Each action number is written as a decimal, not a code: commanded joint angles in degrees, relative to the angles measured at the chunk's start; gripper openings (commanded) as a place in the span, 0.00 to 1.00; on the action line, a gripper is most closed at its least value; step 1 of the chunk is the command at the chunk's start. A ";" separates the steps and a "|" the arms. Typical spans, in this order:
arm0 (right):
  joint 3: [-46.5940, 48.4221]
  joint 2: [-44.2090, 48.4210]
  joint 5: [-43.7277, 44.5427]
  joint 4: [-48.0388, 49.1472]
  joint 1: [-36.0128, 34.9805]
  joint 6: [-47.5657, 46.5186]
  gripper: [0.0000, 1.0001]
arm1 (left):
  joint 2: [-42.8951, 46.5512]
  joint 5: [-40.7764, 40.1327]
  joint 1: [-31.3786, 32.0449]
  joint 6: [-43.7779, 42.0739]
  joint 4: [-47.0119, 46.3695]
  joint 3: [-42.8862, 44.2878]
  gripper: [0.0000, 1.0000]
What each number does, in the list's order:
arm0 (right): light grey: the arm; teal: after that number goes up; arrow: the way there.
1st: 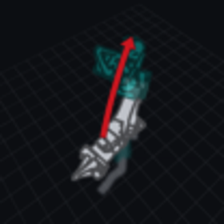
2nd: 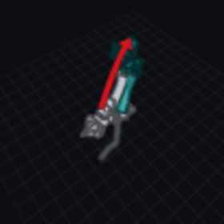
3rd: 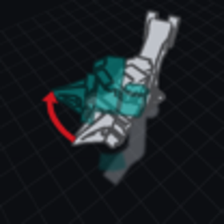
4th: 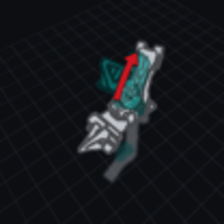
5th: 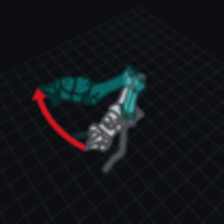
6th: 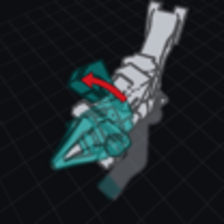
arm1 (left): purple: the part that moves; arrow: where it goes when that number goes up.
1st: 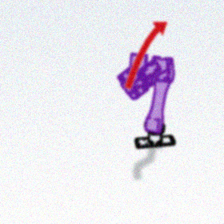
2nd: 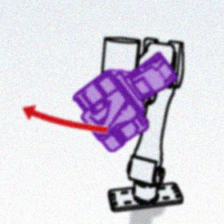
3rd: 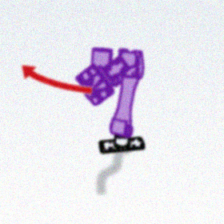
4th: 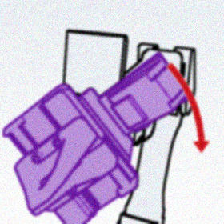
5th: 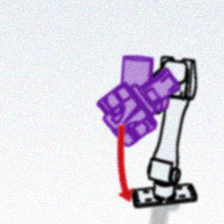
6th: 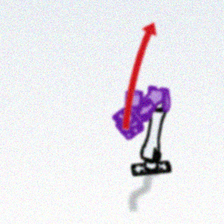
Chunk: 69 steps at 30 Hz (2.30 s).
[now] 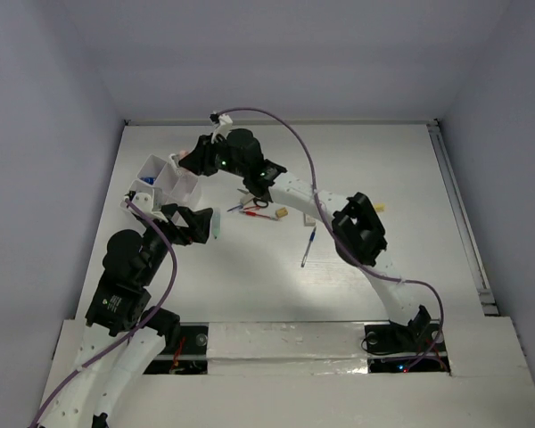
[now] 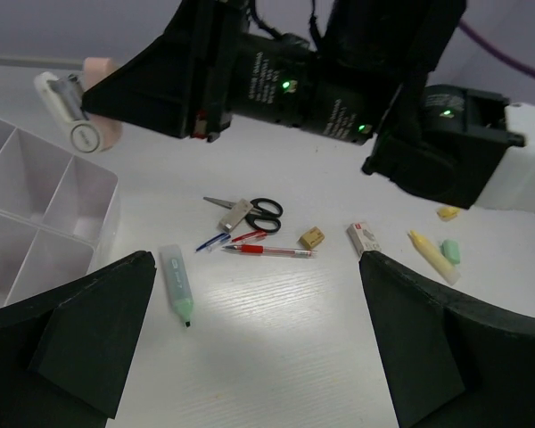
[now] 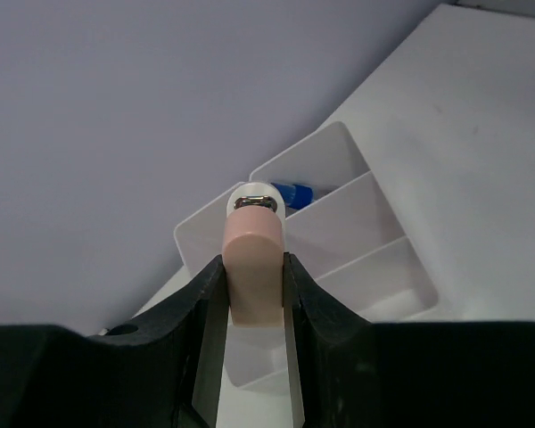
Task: Sort the stationery into containers
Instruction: Place the stapler in the storage box.
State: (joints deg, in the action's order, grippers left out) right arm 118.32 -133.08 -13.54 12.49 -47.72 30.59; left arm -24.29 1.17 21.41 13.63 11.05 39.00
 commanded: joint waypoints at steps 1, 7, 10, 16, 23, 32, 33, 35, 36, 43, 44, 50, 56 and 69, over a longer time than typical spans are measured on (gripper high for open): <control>7.00 -4.29 2.72 5.52 -0.44 5.88 0.03 | 0.12 -0.64 0.30 0.52 -1.12 1.69 0.99; 15.78 -10.79 7.56 5.00 -2.72 7.29 0.01 | 0.39 -2.31 0.83 0.44 -1.12 1.69 0.98; 16.41 -12.73 12.56 5.17 -3.43 9.13 0.01 | 0.48 -2.31 0.83 0.43 -1.03 1.60 0.98; 15.89 -14.58 18.63 4.91 -4.48 11.59 0.02 | 0.74 -2.49 1.35 0.35 -1.12 1.69 0.98; 16.06 -15.81 22.85 5.62 -6.85 13.88 0.02 | 1.00 -2.75 2.41 0.26 -1.03 1.60 0.98; 14.92 -16.34 26.19 5.26 -7.91 16.52 0.07 | 1.44 -2.93 2.94 0.26 -1.03 1.60 0.98; 14.75 -16.43 26.63 5.09 -8.43 16.78 0.07 | 1.53 -2.93 2.94 0.26 -1.03 1.60 0.98; 14.39 -16.51 27.51 5.09 -8.44 17.66 0.07 | 1.62 -3.02 2.94 0.26 -0.94 1.51 0.98; 14.39 -16.60 27.78 4.74 -8.44 18.01 0.08 | 1.79 -3.02 2.94 0.26 -0.94 1.51 0.98; 14.48 -17.66 28.83 4.38 -8.44 20.47 0.10 | 1.88 -3.19 3.46 0.26 -0.94 1.51 0.99; 14.48 -17.66 29.01 4.30 -8.44 20.48 0.10 | 1.88 -3.19 3.46 0.26 -0.94 1.51 0.99; 15.97 -18.88 29.01 3.86 -8.96 21.09 0.16 | 1.53 -3.37 3.46 0.17 -1.03 1.60 0.99; 18.70 -20.47 29.27 2.28 -9.49 21.27 0.19 | 1.62 -3.54 3.46 0.26 -0.85 1.51 0.99; 14.66 -17.75 29.36 5.08 -9.49 19.78 0.53 | 1.88 -3.63 3.46 0.35 -0.85 1.51 0.99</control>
State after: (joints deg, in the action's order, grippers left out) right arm 133.69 -153.51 14.81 13.96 -56.69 51.48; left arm -22.92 -2.02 24.45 13.80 11.88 39.00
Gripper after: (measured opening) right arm 0.512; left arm 0.989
